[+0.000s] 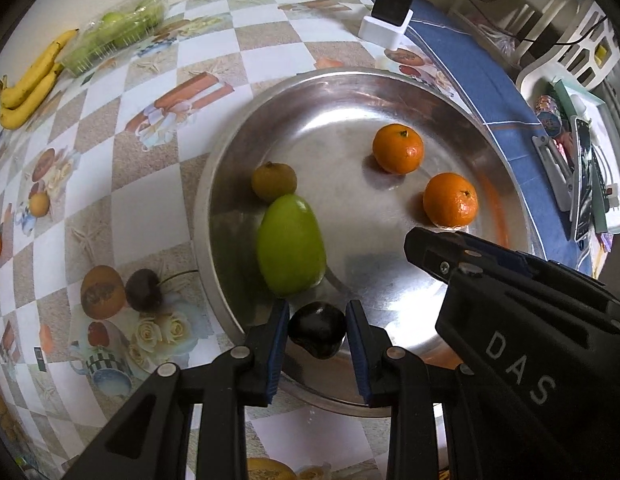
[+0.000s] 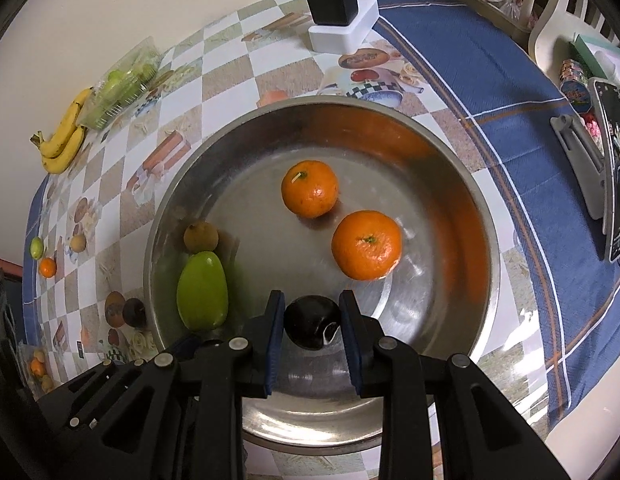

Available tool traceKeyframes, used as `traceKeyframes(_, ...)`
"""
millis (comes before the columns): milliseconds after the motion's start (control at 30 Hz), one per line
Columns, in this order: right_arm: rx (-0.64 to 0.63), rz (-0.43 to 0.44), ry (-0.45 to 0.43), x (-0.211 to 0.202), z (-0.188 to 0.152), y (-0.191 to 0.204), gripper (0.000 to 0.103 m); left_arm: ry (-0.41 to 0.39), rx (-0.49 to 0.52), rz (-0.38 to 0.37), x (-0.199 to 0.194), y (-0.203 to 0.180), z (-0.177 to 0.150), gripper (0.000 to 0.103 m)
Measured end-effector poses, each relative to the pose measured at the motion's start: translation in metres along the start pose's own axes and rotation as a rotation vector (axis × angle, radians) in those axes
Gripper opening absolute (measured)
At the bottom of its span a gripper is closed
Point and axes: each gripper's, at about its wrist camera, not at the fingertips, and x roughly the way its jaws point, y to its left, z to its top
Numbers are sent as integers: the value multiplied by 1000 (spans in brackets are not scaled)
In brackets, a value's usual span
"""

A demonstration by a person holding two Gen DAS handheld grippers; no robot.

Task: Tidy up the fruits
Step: 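Open the right tool releasing the plum while the left tool releases its plum into the bowl, then withdraw both tools from the bowl toward the remaining fruits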

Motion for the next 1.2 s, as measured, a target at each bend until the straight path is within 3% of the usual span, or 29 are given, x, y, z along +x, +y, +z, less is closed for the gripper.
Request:
traceKeyframes(133, 19, 9, 25, 6, 1, -1, 31, 1, -6, -3, 1, 3, 1, 33)
traceKeyframes(267, 46, 18, 36, 9, 0, -4, 41, 3, -6, -11, 0, 6, 1, 33)
traceKeyframes(400, 59, 22, 29, 7, -1, -4, 42, -6, -2, -27, -6, 11, 3, 34)
traceKeyframes(567, 77, 37, -11, -1, 1, -5, 42, -27, -5, -35, -14, 16, 7, 50)
traceKeyframes(733, 77, 55, -71, -12, 4, -2, 42, -59, -17, -47, -27, 20, 9, 53)
traceKeyframes(967, 107, 57, -100, -15, 8, -6, 41, -108, -111, -47, -41, 50, 12, 55)
traceKeyframes(1200, 99, 64, -87, -12, 7, -4, 41, -158, -267, 26, -49, 96, 13, 56)
